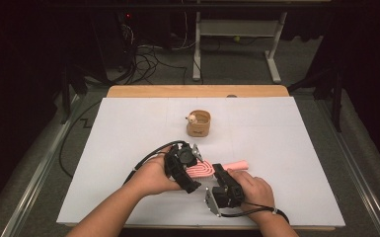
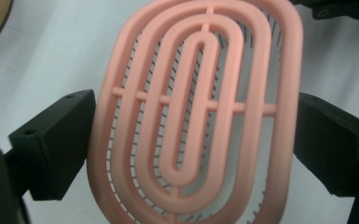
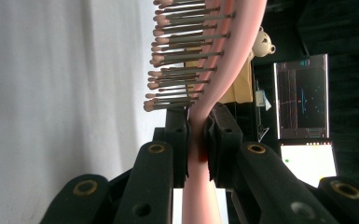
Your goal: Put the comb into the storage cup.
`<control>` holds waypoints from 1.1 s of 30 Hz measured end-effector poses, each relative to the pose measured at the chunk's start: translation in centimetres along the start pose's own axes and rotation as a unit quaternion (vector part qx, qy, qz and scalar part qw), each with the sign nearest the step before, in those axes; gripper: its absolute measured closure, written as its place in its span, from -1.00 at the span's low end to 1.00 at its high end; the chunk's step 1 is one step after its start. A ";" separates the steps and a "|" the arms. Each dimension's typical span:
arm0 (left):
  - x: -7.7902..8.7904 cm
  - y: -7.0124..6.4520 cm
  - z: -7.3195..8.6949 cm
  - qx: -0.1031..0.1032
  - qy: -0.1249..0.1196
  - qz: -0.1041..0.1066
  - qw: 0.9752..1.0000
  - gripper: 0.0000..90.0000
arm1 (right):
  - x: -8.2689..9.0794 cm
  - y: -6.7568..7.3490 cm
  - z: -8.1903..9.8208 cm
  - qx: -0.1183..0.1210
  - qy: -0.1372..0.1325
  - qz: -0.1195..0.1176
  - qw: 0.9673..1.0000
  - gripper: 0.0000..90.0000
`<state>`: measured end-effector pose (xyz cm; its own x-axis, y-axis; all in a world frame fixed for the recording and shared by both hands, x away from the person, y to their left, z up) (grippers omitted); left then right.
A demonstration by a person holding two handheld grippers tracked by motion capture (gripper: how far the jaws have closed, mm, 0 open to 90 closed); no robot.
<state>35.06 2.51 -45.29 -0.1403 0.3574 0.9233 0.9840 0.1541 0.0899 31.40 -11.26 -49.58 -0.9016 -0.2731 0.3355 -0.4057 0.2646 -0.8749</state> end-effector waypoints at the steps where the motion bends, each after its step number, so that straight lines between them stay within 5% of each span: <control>1: 0.0 0.0 0.1 0.000 0.000 -0.001 1.000 -0.90 | 0.0 -0.1 0.0 0.000 -0.001 0.001 1.000 0.81; 20: 0.4 0.2 1.8 0.015 -0.014 -0.005 1.000 -0.95 | 0.0 -0.5 0.6 -0.010 0.002 0.008 1.000 0.82; 33: 0.7 0.9 4.4 0.051 -0.043 -0.028 0.997 -1.00 | 0.1 -0.7 0.9 -0.040 0.004 0.009 0.999 0.81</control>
<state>35.36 6.98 -46.26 -0.2080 0.4222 0.8823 0.9587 0.2669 0.0983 31.66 -12.27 -49.25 -0.9097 -0.2600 0.3238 -0.4004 0.3427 -0.8499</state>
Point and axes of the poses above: each handheld gripper's, and its own axes: x roughly backward along the jaws, z roughly out of its underside, y roughly to its left, the point moved 5 cm from there along -x, roughly forward along the jaws, and after that the axes turned 12 degrees about -x, right-handed, at the moved point
